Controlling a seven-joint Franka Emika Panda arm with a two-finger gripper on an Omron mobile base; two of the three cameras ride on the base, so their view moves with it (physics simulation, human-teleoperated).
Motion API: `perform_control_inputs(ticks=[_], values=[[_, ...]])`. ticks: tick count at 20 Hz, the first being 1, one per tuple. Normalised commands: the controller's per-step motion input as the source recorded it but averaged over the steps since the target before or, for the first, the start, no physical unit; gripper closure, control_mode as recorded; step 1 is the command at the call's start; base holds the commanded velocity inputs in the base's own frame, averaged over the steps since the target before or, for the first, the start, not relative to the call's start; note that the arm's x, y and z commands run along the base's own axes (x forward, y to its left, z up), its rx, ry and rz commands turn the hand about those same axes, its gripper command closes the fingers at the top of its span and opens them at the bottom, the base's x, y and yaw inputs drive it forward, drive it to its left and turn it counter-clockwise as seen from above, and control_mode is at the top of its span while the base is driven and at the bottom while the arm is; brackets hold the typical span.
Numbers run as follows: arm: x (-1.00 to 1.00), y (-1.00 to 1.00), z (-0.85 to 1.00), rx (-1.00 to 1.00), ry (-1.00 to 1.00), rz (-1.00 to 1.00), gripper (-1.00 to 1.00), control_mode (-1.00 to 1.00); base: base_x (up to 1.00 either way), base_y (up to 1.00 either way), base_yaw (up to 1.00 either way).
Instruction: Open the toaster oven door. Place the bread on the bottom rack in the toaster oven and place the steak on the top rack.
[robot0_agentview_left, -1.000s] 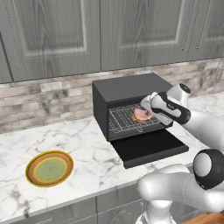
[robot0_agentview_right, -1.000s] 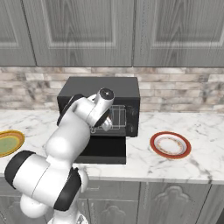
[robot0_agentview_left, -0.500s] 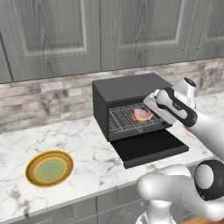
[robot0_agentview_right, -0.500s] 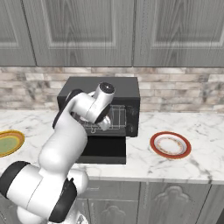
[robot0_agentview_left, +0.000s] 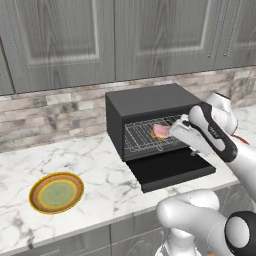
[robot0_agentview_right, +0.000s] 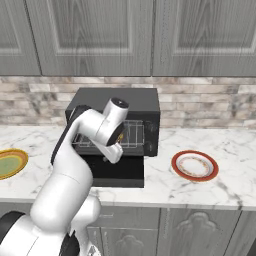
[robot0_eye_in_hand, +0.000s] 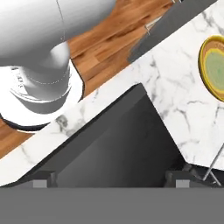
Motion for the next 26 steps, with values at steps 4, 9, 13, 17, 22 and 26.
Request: perform_control_inputs(ticks=[4,9,13,17,22,26], values=[[0.02,0.17,-0.33,-0.01,0.13,0.28,-1.0,-1.0,0.0,0.0,0.0],[0.17,0.06,-0.38,-0.03,0.12,0.28,-1.0,-1.0,0.0,0.0,0.0],[0.17,0.0,-0.15,-0.03,0.0,0.25,-1.0,-1.0,0.0,0.0,0.0],[0.51,0.03,0.0,-0.02,-0.06,0.13,-1.0,-1.0,0.0,0.0,0.0],[0.42,0.07,0.0,-0.06,-0.15,0.1,-1.0,-1.0,0.0,0.0,0.0],[0.27,0.14,-0.08,-0.06,-0.3,0.08,-1.0,-1.0,0.0,0.0,0.0]])
